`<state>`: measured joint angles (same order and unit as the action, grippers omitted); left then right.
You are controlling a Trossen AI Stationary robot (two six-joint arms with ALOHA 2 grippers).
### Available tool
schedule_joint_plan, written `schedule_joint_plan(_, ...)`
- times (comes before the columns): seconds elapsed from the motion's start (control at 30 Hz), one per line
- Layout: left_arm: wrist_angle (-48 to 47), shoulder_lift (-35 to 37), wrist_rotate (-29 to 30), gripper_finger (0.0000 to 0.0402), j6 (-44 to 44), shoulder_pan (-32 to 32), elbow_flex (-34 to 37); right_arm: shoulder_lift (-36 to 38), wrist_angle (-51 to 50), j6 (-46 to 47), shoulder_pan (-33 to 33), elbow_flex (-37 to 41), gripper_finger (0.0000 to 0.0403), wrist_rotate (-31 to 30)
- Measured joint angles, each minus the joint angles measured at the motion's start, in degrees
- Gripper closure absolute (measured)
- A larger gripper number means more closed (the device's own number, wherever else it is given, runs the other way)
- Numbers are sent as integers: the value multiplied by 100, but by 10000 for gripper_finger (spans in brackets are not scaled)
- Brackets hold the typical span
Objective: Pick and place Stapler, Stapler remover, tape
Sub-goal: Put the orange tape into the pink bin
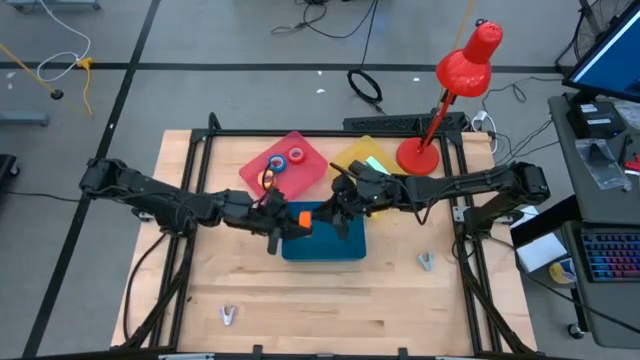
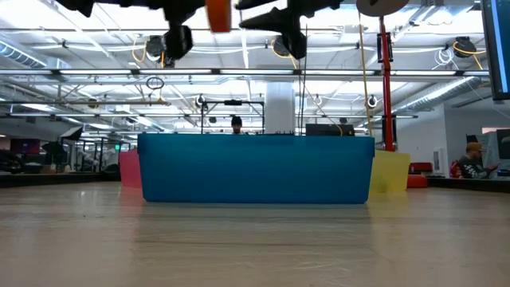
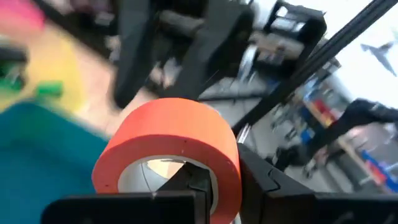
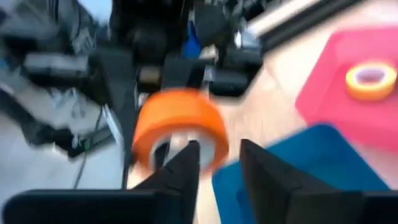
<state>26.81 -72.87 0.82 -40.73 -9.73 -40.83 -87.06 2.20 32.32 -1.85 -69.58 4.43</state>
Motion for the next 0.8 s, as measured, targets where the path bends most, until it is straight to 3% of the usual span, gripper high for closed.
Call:
schedule_joint_plan(0.17, -1827, 310, -16, 365, -300, 149, 8, 38, -776, -109, 2, 0, 254, 657)
schedule_joint_plan(0.3, -2797, 556, 523, 365, -495, 351, 6, 38, -1164, -111, 2, 2, 238, 1099)
schedule_joint_plan(0.4, -2926, 628, 1026, 365, -386, 616, 2, 40, -1240, -46, 2, 2, 236, 1226)
schedule_joint_plan(0.53, -2933, 614, 1182, 365, -15, 1193, 2, 40, -1189, -24, 0, 2, 240, 1230)
schedule_joint_plan(0.8, -3046, -39, 723, 365, 505, 2460, -202, 40, -1054, -33, 0, 2, 241, 1224)
